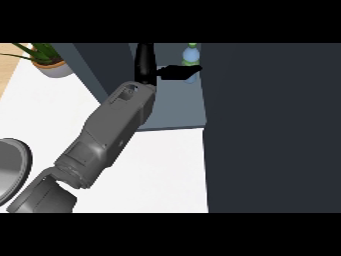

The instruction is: Pick up the bottled water, place it into the cabinet and close the cabinet

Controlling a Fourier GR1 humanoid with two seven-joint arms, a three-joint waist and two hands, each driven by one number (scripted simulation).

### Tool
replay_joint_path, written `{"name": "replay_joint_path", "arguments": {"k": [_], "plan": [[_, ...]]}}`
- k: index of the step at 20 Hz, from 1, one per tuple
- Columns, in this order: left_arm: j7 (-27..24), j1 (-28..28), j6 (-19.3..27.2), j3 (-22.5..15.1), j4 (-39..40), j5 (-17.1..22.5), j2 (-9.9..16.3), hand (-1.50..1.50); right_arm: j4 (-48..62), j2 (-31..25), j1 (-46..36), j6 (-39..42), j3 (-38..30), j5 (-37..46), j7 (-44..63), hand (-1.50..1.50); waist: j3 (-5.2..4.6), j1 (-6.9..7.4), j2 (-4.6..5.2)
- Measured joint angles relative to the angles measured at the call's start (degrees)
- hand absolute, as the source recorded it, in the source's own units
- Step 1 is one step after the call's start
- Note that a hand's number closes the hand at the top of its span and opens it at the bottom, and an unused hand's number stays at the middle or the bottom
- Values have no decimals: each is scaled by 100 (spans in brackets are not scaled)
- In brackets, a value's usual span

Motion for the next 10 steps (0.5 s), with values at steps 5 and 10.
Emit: {"name": "replay_joint_path", "arguments": {"k": [5, 10], "plan": [[-305, -61, -432, 232, -159, 133, -13, -150, -2, -14, -132, -79, 35, -22, 77, -150, -1, 70, -18], [-373, 124, -905, 256, -638, 361, -28, -150, -10, 9, -191, -127, 89, -36, 164, -150, -1, 133, -61]]}}
